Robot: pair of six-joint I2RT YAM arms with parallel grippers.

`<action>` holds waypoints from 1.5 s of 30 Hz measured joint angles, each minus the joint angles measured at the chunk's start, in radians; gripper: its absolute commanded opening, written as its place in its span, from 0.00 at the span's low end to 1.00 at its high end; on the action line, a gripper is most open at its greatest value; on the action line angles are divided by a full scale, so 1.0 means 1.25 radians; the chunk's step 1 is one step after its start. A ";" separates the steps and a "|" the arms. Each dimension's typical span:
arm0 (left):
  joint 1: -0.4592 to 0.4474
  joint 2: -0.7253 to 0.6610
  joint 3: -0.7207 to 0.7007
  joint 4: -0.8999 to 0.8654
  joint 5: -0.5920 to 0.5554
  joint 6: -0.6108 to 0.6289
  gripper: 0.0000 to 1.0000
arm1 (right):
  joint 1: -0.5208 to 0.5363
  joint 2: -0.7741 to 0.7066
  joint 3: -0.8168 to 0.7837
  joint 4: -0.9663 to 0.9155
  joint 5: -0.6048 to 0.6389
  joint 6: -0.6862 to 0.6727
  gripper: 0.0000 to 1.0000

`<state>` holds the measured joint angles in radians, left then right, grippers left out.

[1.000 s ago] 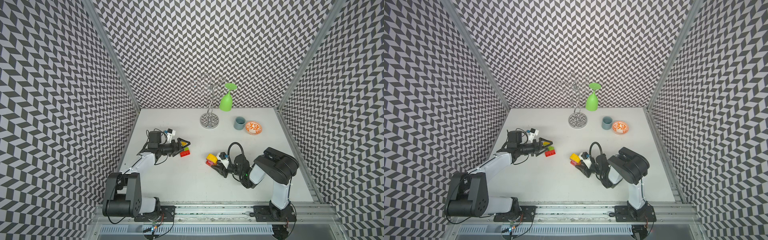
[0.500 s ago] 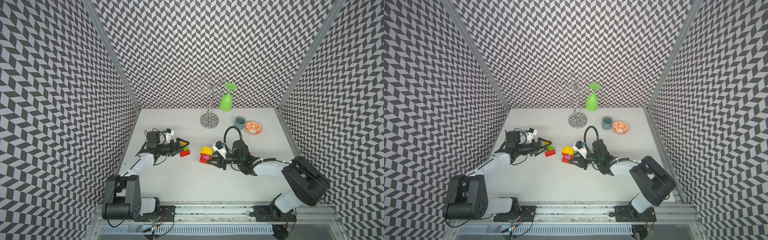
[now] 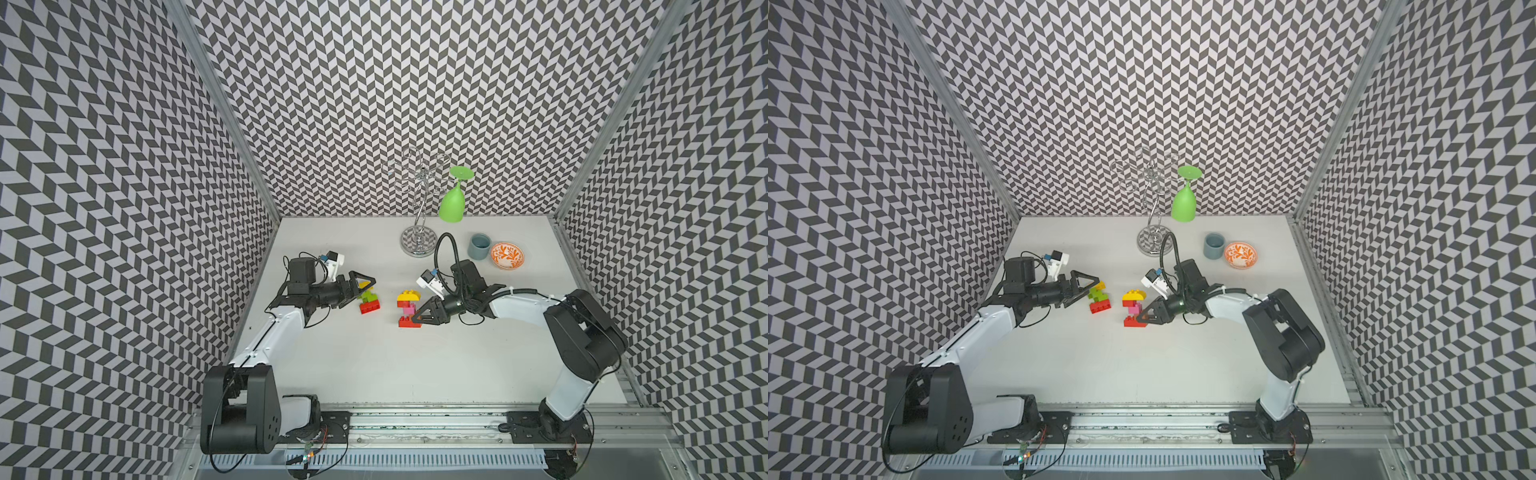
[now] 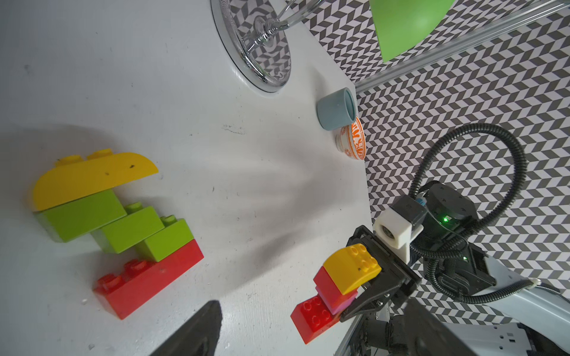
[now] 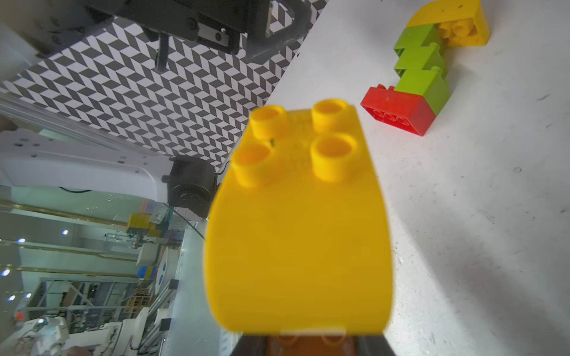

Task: Assemble the letter s with lego
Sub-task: Adjust the lego brick at the center of the board.

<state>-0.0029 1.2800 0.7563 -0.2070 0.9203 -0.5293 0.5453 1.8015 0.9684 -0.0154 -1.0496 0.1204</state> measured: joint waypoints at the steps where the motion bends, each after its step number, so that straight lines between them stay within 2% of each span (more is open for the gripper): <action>1: 0.000 0.000 0.000 -0.001 -0.002 0.001 0.93 | -0.004 0.014 0.009 -0.005 -0.005 0.011 0.11; 12: 0.008 -0.010 0.000 -0.011 -0.009 0.004 0.93 | -0.046 0.107 0.027 -0.011 -0.044 0.106 0.11; 20: 0.013 -0.010 0.000 -0.012 -0.009 0.007 0.93 | -0.061 0.175 0.028 -0.012 -0.074 0.141 0.16; 27: 0.015 -0.010 0.000 -0.013 -0.009 0.007 0.94 | -0.068 0.189 0.036 -0.012 -0.090 0.152 0.22; 32: 0.016 -0.010 0.000 -0.015 -0.009 0.010 0.94 | -0.073 0.193 0.036 -0.013 -0.089 0.153 0.32; 43: 0.024 -0.010 0.000 -0.022 -0.010 0.010 0.94 | -0.079 0.187 0.043 -0.027 -0.071 0.150 0.71; 45: 0.026 -0.010 0.000 -0.023 -0.011 0.010 0.94 | -0.079 0.180 0.043 -0.027 -0.069 0.150 0.82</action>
<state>0.0296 1.2675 0.7563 -0.2359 0.9070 -0.5163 0.4461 2.0270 1.0225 -0.0490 -1.1358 0.3084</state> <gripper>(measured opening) 0.940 0.735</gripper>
